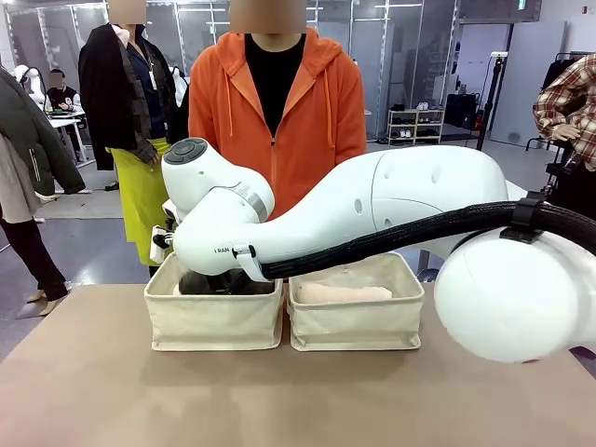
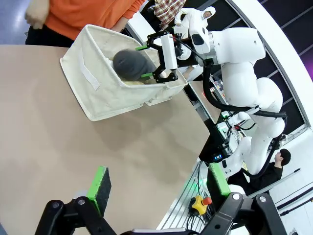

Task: Divide the towels into two baskets.
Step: Pick up one hotel-folded towel from the bottom of the table and place it in the Fabric basket indicated by the person.

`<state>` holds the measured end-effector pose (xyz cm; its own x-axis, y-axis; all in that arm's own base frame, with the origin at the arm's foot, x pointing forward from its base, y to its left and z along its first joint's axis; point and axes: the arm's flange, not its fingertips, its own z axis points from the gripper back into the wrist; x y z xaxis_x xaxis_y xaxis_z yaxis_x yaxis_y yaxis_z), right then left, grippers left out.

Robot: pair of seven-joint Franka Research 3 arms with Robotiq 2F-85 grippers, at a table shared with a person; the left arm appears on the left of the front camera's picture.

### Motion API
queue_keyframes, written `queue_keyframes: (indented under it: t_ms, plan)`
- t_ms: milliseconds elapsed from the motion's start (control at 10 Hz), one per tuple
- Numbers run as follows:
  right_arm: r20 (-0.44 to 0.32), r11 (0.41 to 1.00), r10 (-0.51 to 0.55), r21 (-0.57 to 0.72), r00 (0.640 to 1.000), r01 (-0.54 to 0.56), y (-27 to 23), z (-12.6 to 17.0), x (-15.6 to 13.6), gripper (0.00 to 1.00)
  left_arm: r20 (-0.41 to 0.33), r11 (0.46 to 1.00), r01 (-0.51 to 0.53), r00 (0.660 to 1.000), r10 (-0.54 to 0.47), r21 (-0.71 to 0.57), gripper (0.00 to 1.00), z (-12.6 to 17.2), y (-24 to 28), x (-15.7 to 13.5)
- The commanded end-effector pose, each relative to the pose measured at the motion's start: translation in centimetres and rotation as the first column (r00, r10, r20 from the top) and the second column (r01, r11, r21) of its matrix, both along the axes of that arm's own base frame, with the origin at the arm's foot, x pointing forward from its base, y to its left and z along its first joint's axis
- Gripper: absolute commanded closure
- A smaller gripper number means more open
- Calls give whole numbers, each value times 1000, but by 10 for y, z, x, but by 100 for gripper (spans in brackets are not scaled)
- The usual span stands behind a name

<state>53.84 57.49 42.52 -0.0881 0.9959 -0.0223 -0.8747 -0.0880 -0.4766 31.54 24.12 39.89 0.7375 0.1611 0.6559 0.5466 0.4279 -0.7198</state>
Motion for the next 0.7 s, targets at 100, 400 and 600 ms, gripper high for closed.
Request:
queue_keyframes:
  t_ms: [100,400,600]
  plan:
    - [1,999,-25,30,1000,25,6,9,-1,0,0,1000,-2,1000,2,-3,0,4,1,-2]
    - [6,1000,-4,13,1000,4,0,7,1,0,0,1000,-2,1000,2,-3,0,4,1,-2]
    - [6,1000,-4,13,1000,4,0,7,1,0,0,1000,-2,1000,2,-3,0,4,1,-2]
